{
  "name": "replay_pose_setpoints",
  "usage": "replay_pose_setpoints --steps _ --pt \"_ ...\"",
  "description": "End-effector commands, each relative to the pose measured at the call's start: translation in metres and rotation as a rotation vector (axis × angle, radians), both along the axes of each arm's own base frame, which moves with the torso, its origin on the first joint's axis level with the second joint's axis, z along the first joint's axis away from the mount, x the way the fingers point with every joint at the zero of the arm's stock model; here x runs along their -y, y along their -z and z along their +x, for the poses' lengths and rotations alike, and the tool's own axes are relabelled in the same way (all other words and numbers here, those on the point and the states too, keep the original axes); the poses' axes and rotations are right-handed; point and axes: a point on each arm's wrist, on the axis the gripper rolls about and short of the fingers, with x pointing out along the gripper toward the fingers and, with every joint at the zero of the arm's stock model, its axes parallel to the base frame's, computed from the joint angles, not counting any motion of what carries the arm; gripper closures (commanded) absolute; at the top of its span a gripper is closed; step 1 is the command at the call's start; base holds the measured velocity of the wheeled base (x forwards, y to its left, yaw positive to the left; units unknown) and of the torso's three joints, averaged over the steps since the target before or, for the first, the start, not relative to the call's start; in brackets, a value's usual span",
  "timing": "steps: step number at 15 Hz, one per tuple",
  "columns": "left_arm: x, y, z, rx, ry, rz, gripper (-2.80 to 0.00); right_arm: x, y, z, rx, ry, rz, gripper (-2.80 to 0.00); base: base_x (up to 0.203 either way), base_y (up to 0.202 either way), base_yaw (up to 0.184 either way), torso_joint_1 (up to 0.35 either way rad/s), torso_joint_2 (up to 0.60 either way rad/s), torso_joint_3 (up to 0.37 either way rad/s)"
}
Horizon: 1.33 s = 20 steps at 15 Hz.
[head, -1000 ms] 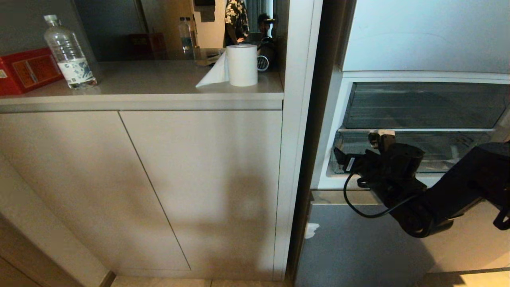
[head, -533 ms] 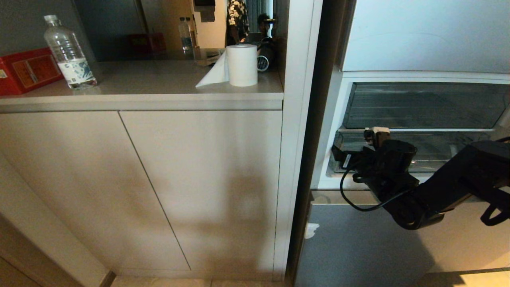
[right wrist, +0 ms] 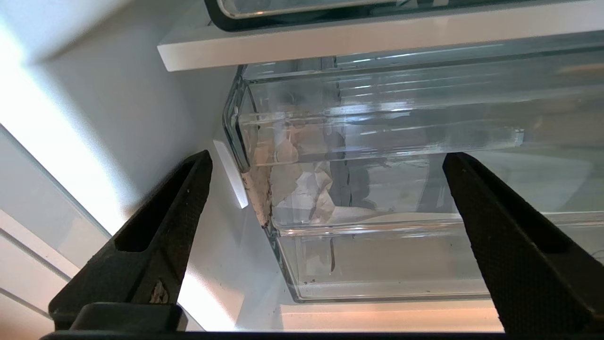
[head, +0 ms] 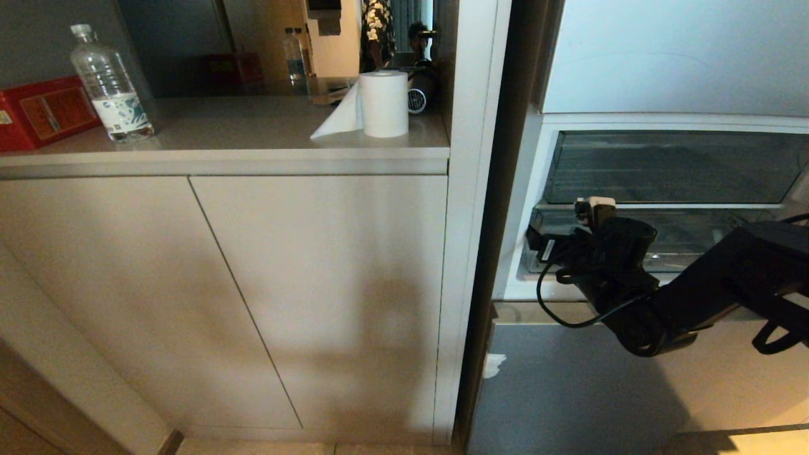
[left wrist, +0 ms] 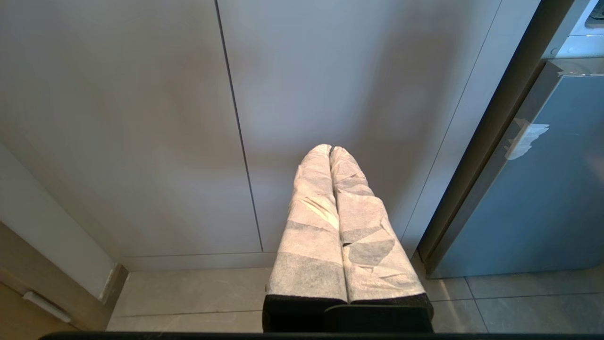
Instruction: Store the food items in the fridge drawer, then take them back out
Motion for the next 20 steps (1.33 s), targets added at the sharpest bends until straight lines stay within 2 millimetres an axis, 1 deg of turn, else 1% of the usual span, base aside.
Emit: replay_pose_setpoints --steps 1,2,9,13,16,20 --pt "0.0 0.0 0.0 0.002 0.0 0.0 0.0 -0.001 -0.001 0.0 0.008 0.0 0.004 -2.8 0.0 0.0 0.0 0.0 0.0 0.0" --pt "0.0 0.0 0.0 0.002 0.0 0.0 0.0 -0.001 -0.001 0.0 0.008 -0.002 0.004 0.0 0.0 0.0 0.0 0.0 0.0 0.0" --pt "0.0 0.0 0.0 0.002 0.0 0.0 0.0 -0.018 -0.003 -0.005 0.007 -0.042 0.004 0.0 0.0 0.0 0.0 0.0 0.0 0.0" --pt "0.0 0.0 0.0 0.002 0.0 0.0 0.0 -0.023 -0.004 -0.007 0.006 -0.051 0.004 0.0 0.0 0.0 0.0 0.0 0.0 0.0" --pt "0.0 0.0 0.0 0.002 0.0 0.0 0.0 -0.022 -0.006 -0.009 0.007 -0.042 0.004 0.0 0.0 0.0 0.0 0.0 0.0 0.0" --pt "0.0 0.0 0.0 0.002 0.0 0.0 0.0 -0.018 -0.009 -0.024 -0.016 -0.045 0.004 0.0 0.0 0.0 0.0 0.0 0.0 0.0"
